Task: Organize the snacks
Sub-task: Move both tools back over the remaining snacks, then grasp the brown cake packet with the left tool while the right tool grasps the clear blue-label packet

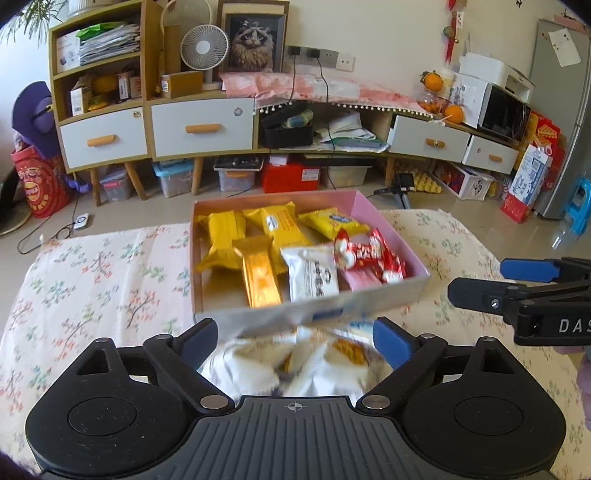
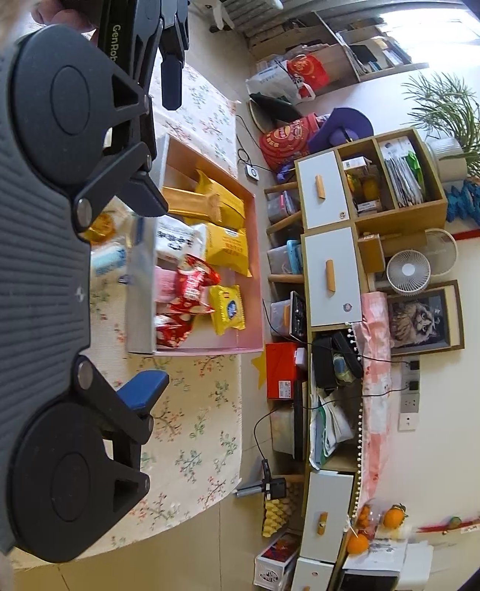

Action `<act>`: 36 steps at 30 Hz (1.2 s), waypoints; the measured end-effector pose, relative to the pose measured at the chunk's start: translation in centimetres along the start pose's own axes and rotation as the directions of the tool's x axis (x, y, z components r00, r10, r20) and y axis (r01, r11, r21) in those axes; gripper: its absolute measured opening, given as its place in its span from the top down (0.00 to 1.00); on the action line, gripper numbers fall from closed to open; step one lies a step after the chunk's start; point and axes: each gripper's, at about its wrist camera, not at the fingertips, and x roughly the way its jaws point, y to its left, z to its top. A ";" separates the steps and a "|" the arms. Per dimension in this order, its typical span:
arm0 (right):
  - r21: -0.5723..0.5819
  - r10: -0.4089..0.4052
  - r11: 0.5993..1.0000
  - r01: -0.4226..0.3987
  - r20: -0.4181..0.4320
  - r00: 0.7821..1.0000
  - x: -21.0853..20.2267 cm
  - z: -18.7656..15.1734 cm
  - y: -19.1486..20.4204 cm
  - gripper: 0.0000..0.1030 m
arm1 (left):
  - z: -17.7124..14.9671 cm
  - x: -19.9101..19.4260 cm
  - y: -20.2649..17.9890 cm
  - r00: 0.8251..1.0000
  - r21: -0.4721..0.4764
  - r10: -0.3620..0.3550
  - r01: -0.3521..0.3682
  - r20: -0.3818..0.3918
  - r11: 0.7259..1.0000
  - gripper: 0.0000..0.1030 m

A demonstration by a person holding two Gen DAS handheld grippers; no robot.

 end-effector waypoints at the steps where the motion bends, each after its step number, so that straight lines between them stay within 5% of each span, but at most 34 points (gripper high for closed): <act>1: 0.000 -0.003 1.000 0.003 -0.001 1.000 -0.3 -0.3 0.2 0.10 | -0.4 -0.3 -0.1 1.000 -0.003 0.003 -0.003 -0.004 1.000 0.09; 16: -0.057 -0.031 0.998 0.029 -0.031 0.999 -3.6 -4.7 2.0 0.02 | -6.0 -3.9 0.1 0.999 0.002 0.036 -0.036 -0.020 0.999 0.05; 24: -0.101 -0.010 0.995 0.003 -0.060 0.998 -4.2 -7.1 2.7 0.01 | -8.6 -4.0 0.0 0.997 0.079 0.070 -0.066 -0.041 0.995 0.05; 36: -0.227 0.028 0.973 -0.043 -0.073 0.997 -5.1 -9.6 2.7 0.00 | -10.6 -3.4 0.5 0.998 0.131 0.016 -0.008 -0.056 0.991 0.05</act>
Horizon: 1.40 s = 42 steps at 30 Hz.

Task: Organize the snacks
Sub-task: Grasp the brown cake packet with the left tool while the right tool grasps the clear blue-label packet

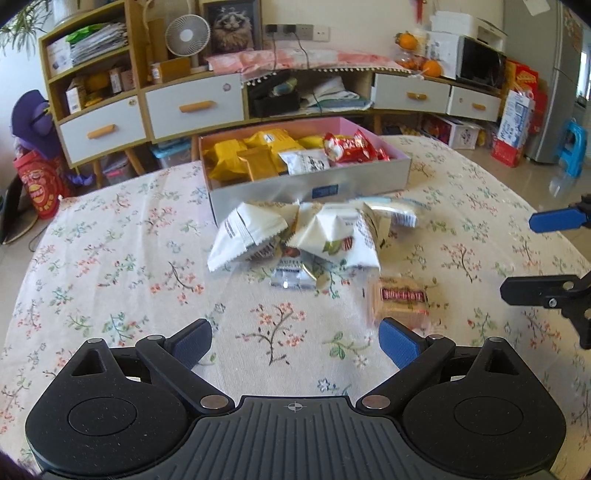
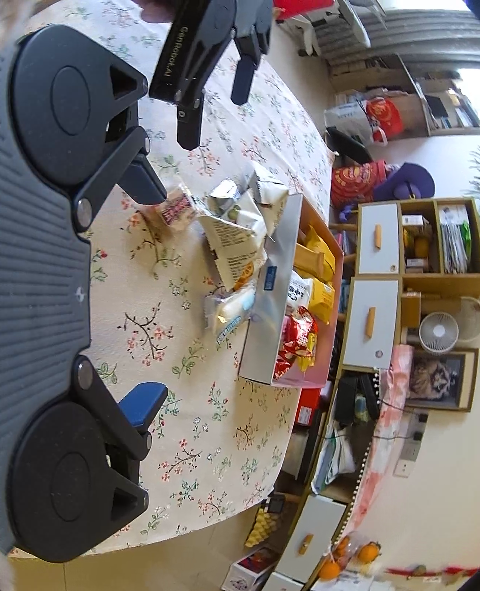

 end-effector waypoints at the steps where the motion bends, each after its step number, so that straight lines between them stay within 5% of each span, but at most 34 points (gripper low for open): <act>1: -0.006 0.006 1.000 -0.006 -0.002 1.000 0.0 -0.2 -0.1 0.00 | -0.2 0.2 0.1 1.000 -0.001 -0.007 0.007 -0.008 1.000 0.05; 11: -0.058 0.066 0.996 -0.071 -0.082 0.994 1.8 -1.1 0.2 0.00 | -0.9 2.4 0.5 0.997 0.039 -0.047 0.050 -0.059 0.998 0.05; 15: -0.081 0.018 0.996 -0.025 -0.092 0.996 2.9 -0.7 -0.2 0.00 | -0.2 2.3 0.0 0.992 0.007 -0.114 0.114 -0.045 0.993 0.05; 23: 0.010 0.015 1.000 -0.015 -0.057 0.998 4.2 1.4 -3.5 0.02 | 0.9 3.2 -2.9 0.981 0.042 -0.186 0.189 -0.053 0.981 0.09; 27: 0.073 0.039 0.997 -0.036 -0.042 0.998 5.3 2.5 -4.6 0.10 | 1.7 3.6 -4.1 0.978 0.040 -0.201 0.203 -0.058 0.978 0.22; 31: 0.174 0.077 0.982 -0.069 -0.039 0.996 7.1 3.6 -5.4 0.21 | 2.4 4.5 -4.9 0.977 0.027 -0.190 0.193 -0.100 0.981 0.48; 41: 0.206 0.108 0.975 -0.088 -0.086 0.991 10.5 4.1 -5.3 0.44 | 3.2 4.7 -5.7 0.982 0.046 -0.154 0.160 -0.106 0.986 0.60; 42: 0.181 0.110 0.979 -0.093 -0.086 0.990 10.4 4.1 -5.0 0.53 | 3.2 4.7 -5.7 0.982 0.043 -0.154 0.159 -0.106 0.986 0.60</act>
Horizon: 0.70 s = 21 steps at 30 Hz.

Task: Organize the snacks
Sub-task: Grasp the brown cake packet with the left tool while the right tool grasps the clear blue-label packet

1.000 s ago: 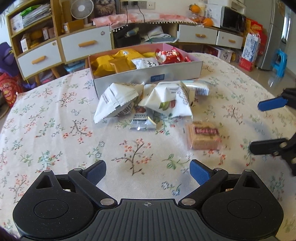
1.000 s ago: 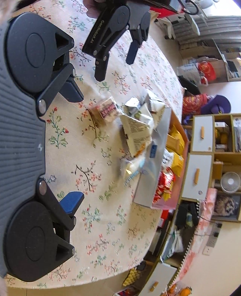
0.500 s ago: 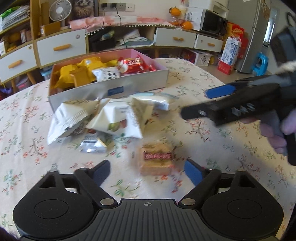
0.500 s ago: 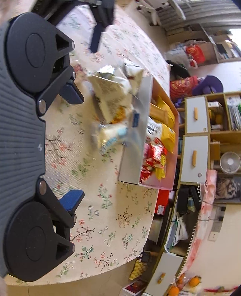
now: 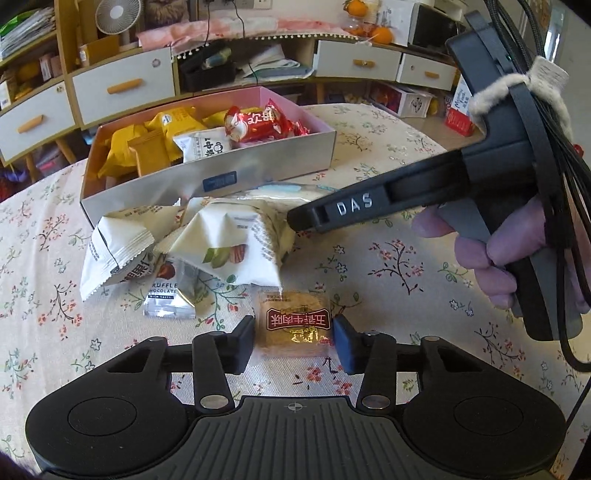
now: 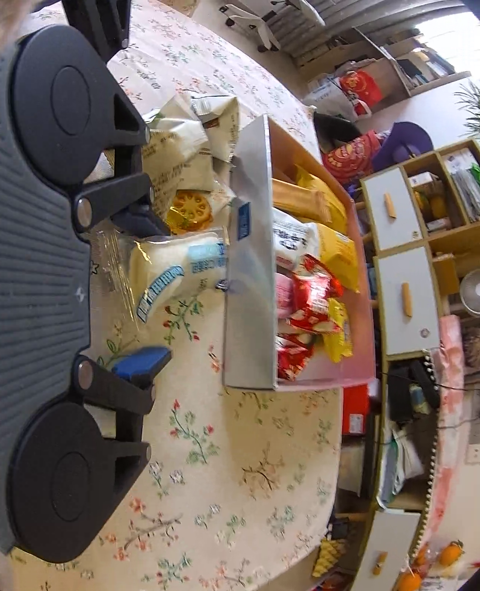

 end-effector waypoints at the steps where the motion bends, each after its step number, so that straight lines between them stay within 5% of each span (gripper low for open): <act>1: -0.014 -0.001 1.000 0.001 -0.003 1.000 -0.1 0.0 0.2 0.55 | 0.1 0.0 0.0 1.000 -0.001 0.002 -0.002 -0.002 1.000 0.61; 15: -0.034 -0.042 0.999 0.041 -0.041 0.998 -3.1 -0.3 -0.3 0.57 | 0.1 -0.8 0.6 0.999 -0.034 0.030 -0.031 -0.017 0.999 0.62; 21: -0.002 -0.085 0.996 0.086 -0.135 0.987 -3.9 -1.5 -1.9 0.57 | 0.0 -1.3 0.9 0.999 -0.036 0.035 -0.036 -0.020 0.999 0.62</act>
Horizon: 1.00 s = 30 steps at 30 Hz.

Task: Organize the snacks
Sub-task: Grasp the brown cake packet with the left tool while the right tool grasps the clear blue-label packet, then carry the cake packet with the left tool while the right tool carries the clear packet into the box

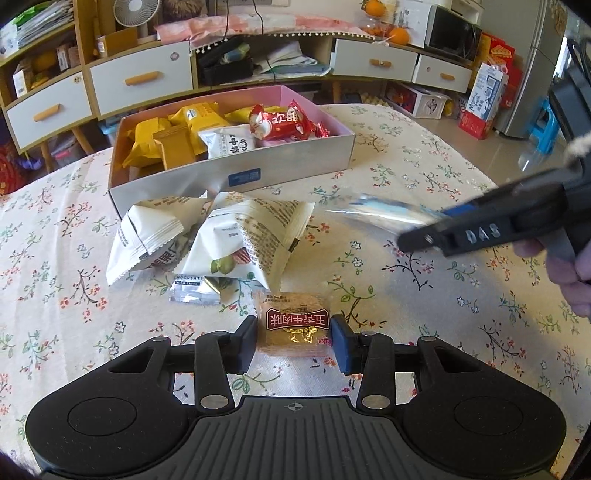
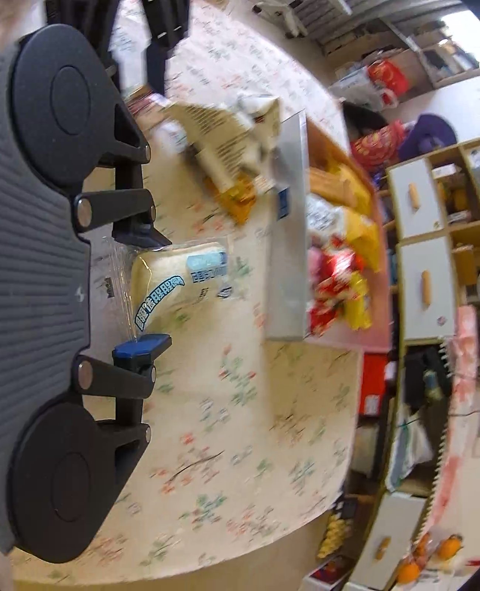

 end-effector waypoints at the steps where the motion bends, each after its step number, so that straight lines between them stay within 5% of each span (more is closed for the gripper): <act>1: 0.000 -0.004 1.000 0.004 -0.015 1.000 0.1 -0.3 -0.2 0.57 | 0.0 0.0 0.1 1.000 -0.003 0.001 -0.001 -0.002 1.000 0.62; 5: -0.057 -0.013 0.998 0.012 -0.015 1.000 0.2 -1.0 0.1 0.55 | 0.1 0.1 0.2 1.000 -0.016 -0.008 0.008 -0.010 1.000 0.62; 9: -0.115 -0.029 0.993 0.029 -0.001 1.000 0.7 -0.8 1.2 0.41 | 0.2 0.3 -0.2 1.000 -0.009 -0.021 0.021 -0.022 1.000 0.62; 14: -0.152 -0.037 0.987 0.043 0.039 0.999 1.4 -0.3 2.2 0.43 | 0.1 0.5 -0.9 0.999 0.004 -0.031 0.031 -0.035 1.000 0.62; 20: -0.153 -0.038 0.987 0.044 0.046 0.998 1.3 0.1 2.9 0.79 | 0.1 0.0 -1.7 0.999 0.015 -0.044 0.044 -0.029 0.999 0.62; 30: -0.100 -0.015 0.995 0.018 0.031 0.999 0.3 0.2 2.7 0.82 | 0.9 -1.8 -2.4 0.997 0.005 -0.074 0.074 0.026 0.997 0.62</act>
